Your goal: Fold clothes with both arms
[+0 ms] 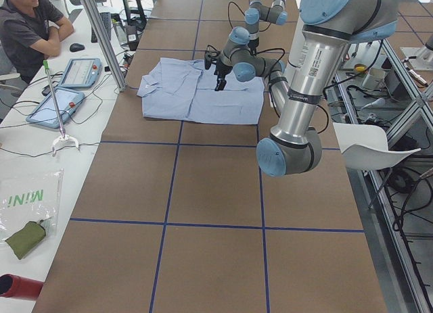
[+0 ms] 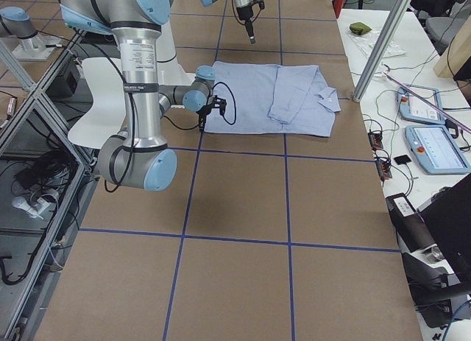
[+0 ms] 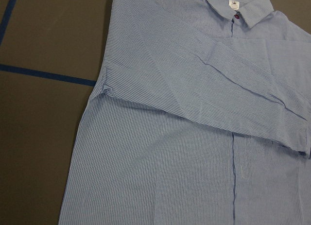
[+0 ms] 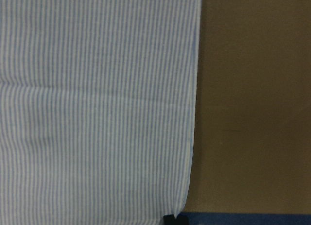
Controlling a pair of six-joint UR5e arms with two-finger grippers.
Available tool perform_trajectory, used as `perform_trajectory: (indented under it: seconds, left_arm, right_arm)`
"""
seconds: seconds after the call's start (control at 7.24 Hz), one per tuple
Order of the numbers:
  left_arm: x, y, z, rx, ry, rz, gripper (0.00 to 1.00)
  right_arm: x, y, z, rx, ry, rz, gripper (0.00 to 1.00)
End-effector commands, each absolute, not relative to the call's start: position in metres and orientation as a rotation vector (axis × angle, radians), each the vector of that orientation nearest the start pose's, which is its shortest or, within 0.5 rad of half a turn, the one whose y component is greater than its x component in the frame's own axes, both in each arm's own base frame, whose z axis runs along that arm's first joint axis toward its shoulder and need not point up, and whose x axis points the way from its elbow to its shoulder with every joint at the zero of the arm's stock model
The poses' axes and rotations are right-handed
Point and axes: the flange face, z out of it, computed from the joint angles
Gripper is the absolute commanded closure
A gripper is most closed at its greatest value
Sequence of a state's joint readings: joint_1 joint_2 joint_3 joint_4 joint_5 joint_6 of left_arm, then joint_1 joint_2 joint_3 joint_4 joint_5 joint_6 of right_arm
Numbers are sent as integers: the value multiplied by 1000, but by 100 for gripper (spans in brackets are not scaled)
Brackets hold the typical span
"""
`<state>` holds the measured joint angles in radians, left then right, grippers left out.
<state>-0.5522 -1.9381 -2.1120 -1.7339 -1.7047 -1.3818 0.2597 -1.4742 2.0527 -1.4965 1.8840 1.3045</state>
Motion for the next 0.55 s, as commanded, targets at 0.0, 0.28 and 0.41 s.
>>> perform_trajectory:
  seconds: [0.0, 0.28, 0.41]
  left_arm:
    - [390, -381, 215, 273, 1031, -257, 0]
    - [395, -383, 241, 251, 984, -259, 0]
    - [390, -376, 260, 235, 960, -258, 0]
  right_arm:
    - [-458, -225, 369, -149, -746, -126, 100]
    - [-441, -243, 345, -113, -799, -84, 100]
    - [-427, -258, 333, -88, -828, -53, 100]
